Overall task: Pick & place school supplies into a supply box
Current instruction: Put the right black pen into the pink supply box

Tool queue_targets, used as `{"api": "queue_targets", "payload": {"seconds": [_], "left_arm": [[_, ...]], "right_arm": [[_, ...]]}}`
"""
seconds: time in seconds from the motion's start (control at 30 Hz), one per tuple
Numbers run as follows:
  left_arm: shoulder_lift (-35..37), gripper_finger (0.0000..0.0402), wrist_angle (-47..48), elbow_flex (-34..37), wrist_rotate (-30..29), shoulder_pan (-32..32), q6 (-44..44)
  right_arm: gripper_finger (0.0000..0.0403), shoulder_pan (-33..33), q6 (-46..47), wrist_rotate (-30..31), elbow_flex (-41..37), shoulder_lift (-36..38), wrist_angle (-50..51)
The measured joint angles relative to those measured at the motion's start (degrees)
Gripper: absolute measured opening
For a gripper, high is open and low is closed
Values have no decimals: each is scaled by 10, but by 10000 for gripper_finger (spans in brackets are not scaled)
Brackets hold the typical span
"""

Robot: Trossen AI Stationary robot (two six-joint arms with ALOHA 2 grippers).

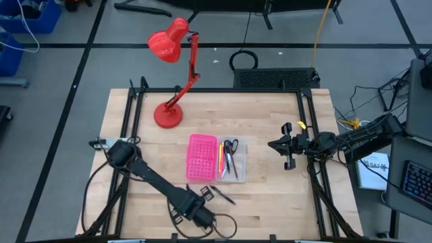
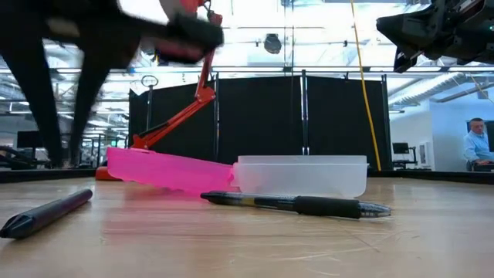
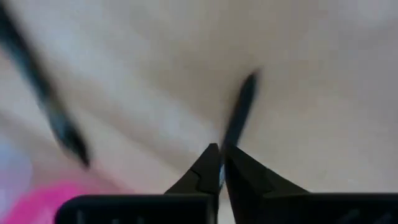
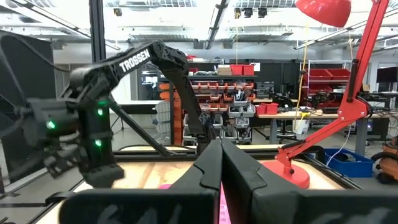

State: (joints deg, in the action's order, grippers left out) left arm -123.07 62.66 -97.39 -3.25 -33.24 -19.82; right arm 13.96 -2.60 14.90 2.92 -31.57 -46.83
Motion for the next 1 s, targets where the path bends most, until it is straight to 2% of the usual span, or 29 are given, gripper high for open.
{"api": "queue_targets", "payload": {"seconds": [0.13, 0.3, 0.47, 0.57, 0.67, 0.77, 1.0], "left_arm": [[2, 67, 3, 22, -19, 11, 46], [1, 134, -6, 41, 3, 13, 78], [1, 206, -14, 57, 2, 9, 51], [1, 230, -26, 66, 7, 3, 26], [4, 229, -64, 86, 22, 3, 5], [7, 207, -96, 107, 29, 4, 4], [8, 114, -130, 139, 61, 14, 4]], "right_arm": [[0, 0, 0, 0, 0, 0, 0], [0, 0, -3, 0, 0, -2, 0], [0, 0, -10, 0, 0, -2, 0], [0, 0, -12, 0, 0, -2, 0], [0, 0, -13, 0, 0, -2, 0], [0, 0, -13, 0, 0, -2, 0], [0, 0, -15, 0, 0, -2, -1]]}}
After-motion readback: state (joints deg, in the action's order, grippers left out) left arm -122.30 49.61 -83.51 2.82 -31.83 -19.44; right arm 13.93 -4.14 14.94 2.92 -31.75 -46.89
